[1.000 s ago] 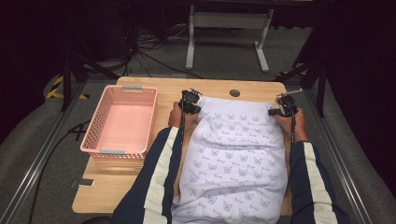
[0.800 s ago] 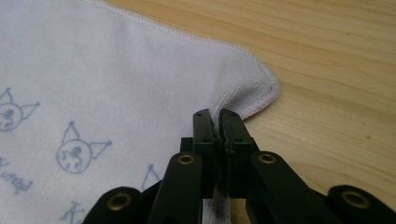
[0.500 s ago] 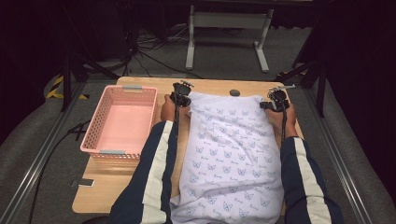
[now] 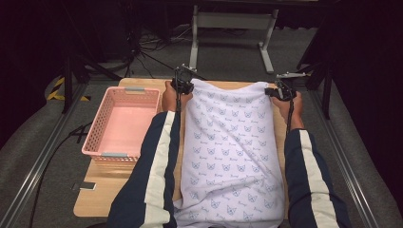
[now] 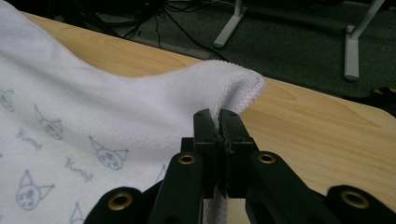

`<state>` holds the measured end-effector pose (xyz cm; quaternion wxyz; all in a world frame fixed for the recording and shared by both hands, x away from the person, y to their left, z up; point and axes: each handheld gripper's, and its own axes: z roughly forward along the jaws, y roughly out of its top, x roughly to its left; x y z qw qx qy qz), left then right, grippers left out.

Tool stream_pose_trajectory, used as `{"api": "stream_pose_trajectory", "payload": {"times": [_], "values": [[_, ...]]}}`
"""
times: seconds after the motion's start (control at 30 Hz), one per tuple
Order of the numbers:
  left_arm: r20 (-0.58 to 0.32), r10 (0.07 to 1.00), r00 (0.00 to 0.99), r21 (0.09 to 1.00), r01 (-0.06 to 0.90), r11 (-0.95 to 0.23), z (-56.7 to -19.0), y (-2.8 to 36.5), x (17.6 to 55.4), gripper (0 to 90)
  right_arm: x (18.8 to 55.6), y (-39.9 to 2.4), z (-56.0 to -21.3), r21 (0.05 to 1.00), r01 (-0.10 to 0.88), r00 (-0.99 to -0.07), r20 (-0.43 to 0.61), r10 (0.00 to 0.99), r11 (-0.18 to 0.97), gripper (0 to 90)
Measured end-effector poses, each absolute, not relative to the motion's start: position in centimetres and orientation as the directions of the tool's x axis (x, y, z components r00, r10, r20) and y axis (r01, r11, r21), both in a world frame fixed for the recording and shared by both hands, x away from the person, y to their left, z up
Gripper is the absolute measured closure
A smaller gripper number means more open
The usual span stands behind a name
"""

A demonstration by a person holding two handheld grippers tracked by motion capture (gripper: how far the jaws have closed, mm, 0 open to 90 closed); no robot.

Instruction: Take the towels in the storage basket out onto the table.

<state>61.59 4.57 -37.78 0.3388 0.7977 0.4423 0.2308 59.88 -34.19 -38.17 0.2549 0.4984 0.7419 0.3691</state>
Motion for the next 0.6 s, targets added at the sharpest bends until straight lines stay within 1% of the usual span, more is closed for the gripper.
{"api": "stream_pose_trajectory", "payload": {"times": [0.1,0.2,0.27,0.3,0.33,0.4,0.47,0.53,0.57,0.6], "values": [[0.04,0.861,0.507,0.753,0.551,-0.36,-37.8,4.9,61.4,86.5,59.8,-34.1,-38.3,0.798,0.551,-0.387,-0.016,0.922,0.245,87.1],[0.029,0.85,0.526,0.781,0.519,-0.347,-36.6,5.3,60.7,86.5,59.1,-34.4,-37.8,0.812,0.538,-0.401,0.013,0.916,0.224,87.1],[0.029,0.836,0.548,0.795,0.494,-0.352,-35.9,5.1,60.0,86.5,58.4,-34.5,-37.2,0.821,0.519,-0.424,0.005,0.905,0.239,87.1],[0.011,0.824,0.567,0.803,0.485,-0.345,-35.5,4.9,59.4,86.5,58.1,-34.5,-36.9,0.825,0.512,-0.435,0.008,0.9,0.24,87.1],[0.019,0.797,0.603,0.808,0.46,-0.368,-35.1,4.6,58.4,86.5,57.5,-34.6,-36.6,0.829,0.504,-0.451,0.015,0.892,0.241,87.1],[0.099,0.746,0.658,0.791,0.404,-0.46,-34.5,3.6,56.3,86.5,56.1,-34.4,-36.0,0.835,0.477,-0.5,-0.001,0.866,0.276,87.1],[0.094,0.706,0.702,0.793,0.376,-0.479,-34.2,3.3,54.6,86.5,54.8,-34.4,-35.7,0.838,0.455,-0.537,-0.012,0.843,0.302,87.1],[0.126,0.677,0.725,0.791,0.338,-0.509,-33.8,3.3,52.4,86.5,53.0,-34.3,-35.3,0.842,0.43,-0.578,-0.02,0.816,0.325,87.0],[0.112,0.659,0.744,0.792,0.334,-0.511,-33.7,3.5,51.4,86.5,52.1,-34.3,-35.1,0.848,0.419,-0.592,-0.015,0.806,0.324,87.0],[0.117,0.655,0.746,0.796,0.325,-0.511,-33.7,3.7,50.6,86.5,51.0,-34.3,-34.7,0.854,0.403,-0.612,-0.017,0.791,0.329,87.0]]}}
